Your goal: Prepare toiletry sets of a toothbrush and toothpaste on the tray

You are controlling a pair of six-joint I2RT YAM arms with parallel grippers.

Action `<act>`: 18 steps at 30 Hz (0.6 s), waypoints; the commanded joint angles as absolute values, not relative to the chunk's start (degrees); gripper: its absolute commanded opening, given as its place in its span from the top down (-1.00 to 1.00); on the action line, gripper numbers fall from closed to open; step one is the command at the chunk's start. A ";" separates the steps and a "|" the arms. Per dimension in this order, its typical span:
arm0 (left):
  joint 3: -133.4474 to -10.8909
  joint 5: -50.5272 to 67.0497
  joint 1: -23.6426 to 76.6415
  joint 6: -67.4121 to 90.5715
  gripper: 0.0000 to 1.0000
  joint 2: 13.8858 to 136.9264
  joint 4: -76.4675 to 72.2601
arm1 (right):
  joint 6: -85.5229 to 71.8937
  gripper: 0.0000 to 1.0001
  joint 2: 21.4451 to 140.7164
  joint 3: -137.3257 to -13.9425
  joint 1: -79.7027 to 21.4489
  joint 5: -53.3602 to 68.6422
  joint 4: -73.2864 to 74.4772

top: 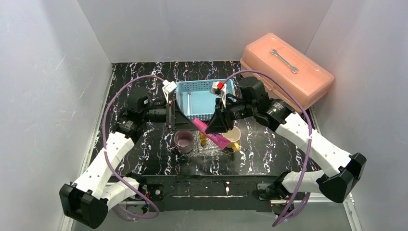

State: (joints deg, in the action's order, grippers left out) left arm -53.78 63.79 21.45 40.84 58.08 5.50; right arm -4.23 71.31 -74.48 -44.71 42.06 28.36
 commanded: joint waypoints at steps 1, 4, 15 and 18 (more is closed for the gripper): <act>-54.26 67.95 22.59 42.63 -0.70 57.17 3.32 | -4.16 0.97 71.64 -74.36 -46.45 47.15 23.97; -54.56 68.36 23.14 42.67 -0.66 57.30 3.34 | -4.28 0.97 72.43 -74.73 -47.50 47.16 23.47; -53.40 69.04 23.89 41.15 -0.29 57.28 3.54 | -5.61 0.97 73.30 -74.20 -47.81 46.39 22.26; -53.26 69.10 24.07 40.43 -0.12 57.30 4.06 | -5.96 0.97 73.32 -74.09 -47.90 46.02 22.09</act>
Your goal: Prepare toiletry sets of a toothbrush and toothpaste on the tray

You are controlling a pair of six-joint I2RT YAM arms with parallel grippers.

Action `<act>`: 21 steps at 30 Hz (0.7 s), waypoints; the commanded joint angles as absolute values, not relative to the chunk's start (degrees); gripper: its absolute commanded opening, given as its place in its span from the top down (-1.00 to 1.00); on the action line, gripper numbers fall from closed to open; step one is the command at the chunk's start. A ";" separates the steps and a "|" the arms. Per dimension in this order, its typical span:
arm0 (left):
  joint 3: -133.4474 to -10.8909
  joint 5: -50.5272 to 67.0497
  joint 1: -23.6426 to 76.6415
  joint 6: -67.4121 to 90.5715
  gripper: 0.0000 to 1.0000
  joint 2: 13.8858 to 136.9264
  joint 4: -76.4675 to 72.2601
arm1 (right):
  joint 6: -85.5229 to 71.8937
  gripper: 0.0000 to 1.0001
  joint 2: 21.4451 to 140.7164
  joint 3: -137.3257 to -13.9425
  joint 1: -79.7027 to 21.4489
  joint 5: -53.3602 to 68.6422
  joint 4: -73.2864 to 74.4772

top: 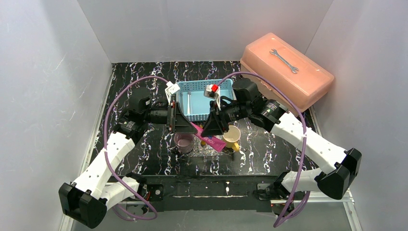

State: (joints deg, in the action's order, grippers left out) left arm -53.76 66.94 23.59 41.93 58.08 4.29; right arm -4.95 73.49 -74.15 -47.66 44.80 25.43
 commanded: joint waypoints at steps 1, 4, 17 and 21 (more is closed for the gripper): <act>-53.19 69.10 24.16 40.19 -0.08 57.35 4.24 | -6.10 0.97 73.30 -74.09 -47.90 45.98 22.04; -52.98 68.99 24.30 39.69 0.05 57.49 4.67 | -6.33 0.97 73.47 -74.01 -47.90 45.80 21.97; -53.58 67.63 24.55 37.84 0.96 57.93 7.03 | -6.66 0.88 73.23 -73.61 -47.90 45.41 22.06; -54.23 64.84 24.53 36.16 1.00 57.62 9.67 | -6.58 0.44 72.18 -72.77 -47.91 43.11 22.01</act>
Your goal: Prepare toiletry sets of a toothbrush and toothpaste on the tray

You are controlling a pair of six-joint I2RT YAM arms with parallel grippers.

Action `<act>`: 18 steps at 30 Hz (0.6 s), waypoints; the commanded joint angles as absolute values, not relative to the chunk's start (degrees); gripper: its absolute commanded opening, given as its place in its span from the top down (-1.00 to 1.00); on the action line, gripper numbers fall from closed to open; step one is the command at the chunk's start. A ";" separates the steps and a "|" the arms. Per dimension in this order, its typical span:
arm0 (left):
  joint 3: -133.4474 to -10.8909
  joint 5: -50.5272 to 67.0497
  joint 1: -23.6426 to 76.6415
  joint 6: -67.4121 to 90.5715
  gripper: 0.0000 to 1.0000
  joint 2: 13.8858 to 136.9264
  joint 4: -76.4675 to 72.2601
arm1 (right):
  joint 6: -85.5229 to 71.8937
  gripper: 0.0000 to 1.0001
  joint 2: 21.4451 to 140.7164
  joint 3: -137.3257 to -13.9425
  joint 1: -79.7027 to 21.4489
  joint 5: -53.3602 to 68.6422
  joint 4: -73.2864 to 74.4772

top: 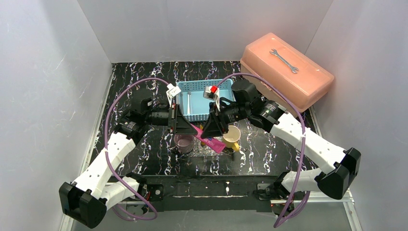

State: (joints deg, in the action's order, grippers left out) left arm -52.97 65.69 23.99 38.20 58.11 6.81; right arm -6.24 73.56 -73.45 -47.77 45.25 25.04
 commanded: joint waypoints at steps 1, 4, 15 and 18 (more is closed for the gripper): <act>-54.37 64.14 24.52 36.05 1.00 57.44 9.81 | -6.82 0.31 71.82 -72.51 -47.90 41.75 21.56; -54.70 62.15 24.58 35.99 1.00 56.98 10.30 | -7.96 0.07 70.97 -71.70 -47.90 37.31 20.59; -55.63 57.01 23.95 38.71 1.00 55.68 9.11 | -12.41 -0.16 66.69 -69.96 -45.95 27.70 15.19; -55.63 55.73 23.11 40.85 1.00 54.93 7.29 | -14.27 -0.20 64.70 -69.28 -43.93 25.74 12.97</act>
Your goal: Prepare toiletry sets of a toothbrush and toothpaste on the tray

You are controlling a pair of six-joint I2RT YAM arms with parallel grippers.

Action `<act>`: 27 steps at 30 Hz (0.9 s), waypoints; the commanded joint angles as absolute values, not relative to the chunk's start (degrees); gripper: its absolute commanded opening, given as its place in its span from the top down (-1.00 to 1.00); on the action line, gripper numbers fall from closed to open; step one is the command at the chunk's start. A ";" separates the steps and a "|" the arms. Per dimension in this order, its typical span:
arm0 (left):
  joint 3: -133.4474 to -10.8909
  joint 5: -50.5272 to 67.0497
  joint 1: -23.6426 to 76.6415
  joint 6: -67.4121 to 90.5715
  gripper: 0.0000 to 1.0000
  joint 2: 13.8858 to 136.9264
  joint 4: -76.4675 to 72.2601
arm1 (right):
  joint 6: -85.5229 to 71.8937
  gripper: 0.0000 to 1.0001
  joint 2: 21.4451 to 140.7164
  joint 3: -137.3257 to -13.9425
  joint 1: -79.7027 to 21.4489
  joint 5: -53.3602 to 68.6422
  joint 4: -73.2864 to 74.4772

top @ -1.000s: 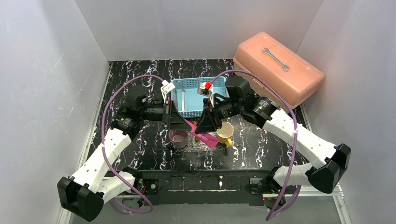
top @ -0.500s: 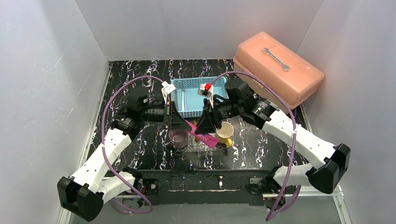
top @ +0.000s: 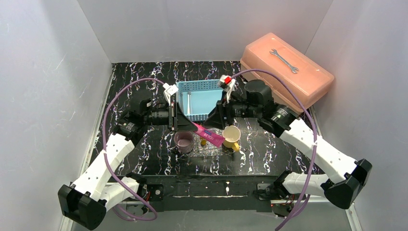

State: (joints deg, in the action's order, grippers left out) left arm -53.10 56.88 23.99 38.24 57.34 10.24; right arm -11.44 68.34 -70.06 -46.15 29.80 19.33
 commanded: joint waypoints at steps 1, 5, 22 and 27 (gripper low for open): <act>-55.71 55.24 22.77 41.46 1.00 54.67 6.57 | -15.17 -0.23 64.27 -69.12 -43.23 25.04 12.45; -55.49 53.64 21.03 45.28 1.00 53.91 2.86 | -18.24 -0.24 62.89 -68.30 -39.92 24.05 9.45; -59.14 43.55 15.69 58.18 1.00 53.89 -4.46 | -40.45 -0.35 60.21 -61.00 -29.89 25.39 -15.66; -58.75 42.50 15.14 65.47 1.00 54.95 -10.41 | -45.88 -0.34 60.87 -58.26 -29.88 25.55 -24.14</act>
